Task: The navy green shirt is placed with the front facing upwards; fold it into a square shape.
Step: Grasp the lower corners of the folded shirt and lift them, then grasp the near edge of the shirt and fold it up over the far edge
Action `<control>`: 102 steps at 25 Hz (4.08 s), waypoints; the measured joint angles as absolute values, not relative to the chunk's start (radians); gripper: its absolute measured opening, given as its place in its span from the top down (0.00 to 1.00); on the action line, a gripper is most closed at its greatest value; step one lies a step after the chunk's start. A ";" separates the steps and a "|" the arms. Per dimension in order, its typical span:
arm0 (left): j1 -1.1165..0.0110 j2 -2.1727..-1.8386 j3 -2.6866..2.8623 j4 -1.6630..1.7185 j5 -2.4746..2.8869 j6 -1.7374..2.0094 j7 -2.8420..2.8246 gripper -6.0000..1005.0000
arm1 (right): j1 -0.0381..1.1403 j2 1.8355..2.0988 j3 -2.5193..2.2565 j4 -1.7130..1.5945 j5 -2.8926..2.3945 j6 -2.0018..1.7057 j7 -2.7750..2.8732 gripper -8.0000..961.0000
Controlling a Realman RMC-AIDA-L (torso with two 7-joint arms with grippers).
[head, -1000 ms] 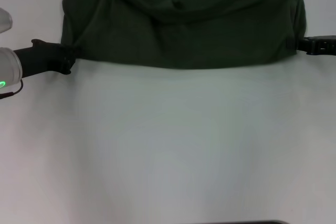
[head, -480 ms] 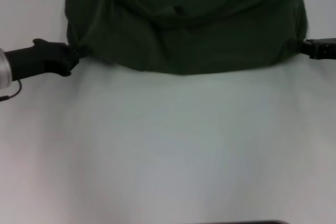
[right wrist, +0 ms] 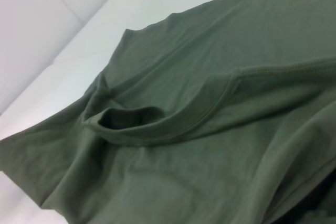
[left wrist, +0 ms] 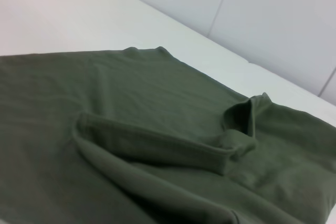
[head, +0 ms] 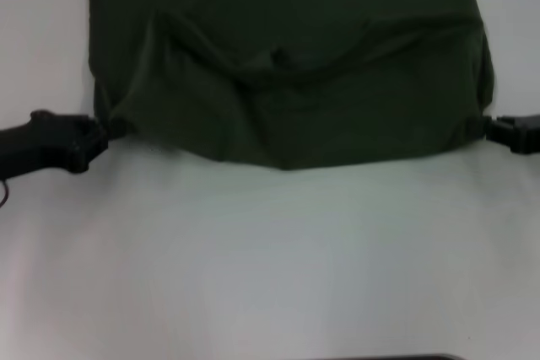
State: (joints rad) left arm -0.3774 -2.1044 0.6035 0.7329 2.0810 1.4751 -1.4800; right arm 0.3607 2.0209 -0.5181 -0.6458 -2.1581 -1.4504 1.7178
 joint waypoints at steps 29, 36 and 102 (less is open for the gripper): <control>-0.204 -2.139 0.426 0.749 2.295 1.854 -1.482 0.97 | 0.046 2.074 -0.282 -0.632 -2.166 -1.664 1.383 0.95; -0.210 -2.131 0.414 0.756 2.319 1.863 -1.481 0.97 | 0.036 2.066 -0.216 -0.632 -2.166 -1.695 1.381 0.95; -0.302 -2.033 0.214 0.661 2.245 1.918 -1.363 0.97 | 0.082 2.056 -0.108 -0.635 -2.223 -1.853 1.310 0.95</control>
